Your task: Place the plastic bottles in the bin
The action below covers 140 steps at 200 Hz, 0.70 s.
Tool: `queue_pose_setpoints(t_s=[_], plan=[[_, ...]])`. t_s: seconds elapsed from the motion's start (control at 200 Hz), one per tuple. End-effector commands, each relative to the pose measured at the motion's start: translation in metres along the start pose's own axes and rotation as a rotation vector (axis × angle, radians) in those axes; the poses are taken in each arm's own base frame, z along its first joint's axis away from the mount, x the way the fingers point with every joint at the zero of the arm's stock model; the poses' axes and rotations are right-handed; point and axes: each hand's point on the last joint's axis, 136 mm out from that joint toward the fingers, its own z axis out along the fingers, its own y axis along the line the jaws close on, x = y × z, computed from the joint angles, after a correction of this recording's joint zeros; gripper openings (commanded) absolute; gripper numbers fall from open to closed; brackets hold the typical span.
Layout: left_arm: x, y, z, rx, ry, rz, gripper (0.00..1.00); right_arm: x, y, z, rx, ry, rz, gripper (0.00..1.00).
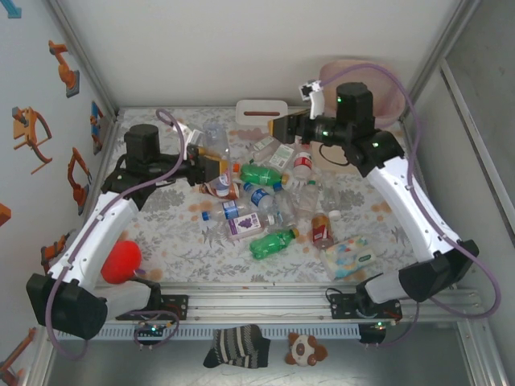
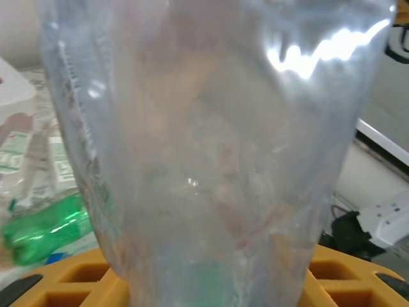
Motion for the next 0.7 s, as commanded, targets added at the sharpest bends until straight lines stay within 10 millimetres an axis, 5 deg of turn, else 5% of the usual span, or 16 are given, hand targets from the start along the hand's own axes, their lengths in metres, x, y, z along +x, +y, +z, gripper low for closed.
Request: queue_pose_setpoints(t_s=[0.0, 0.335, 0.696], plan=[[-0.016, -0.024, 0.002, 0.074, -0.024, 0.05, 0.48, -0.009, 0.034, 0.009, -0.1, -0.005, -0.082, 0.72], [-0.02, -0.037, 0.009, 0.112, -0.021, 0.064, 0.48, 0.01, 0.077, 0.044, -0.214, 0.061, -0.134, 0.77], [-0.018, -0.043, 0.012, 0.13, -0.013, 0.065, 0.48, 0.033, 0.091, 0.08, -0.249, 0.136, -0.113, 0.76]])
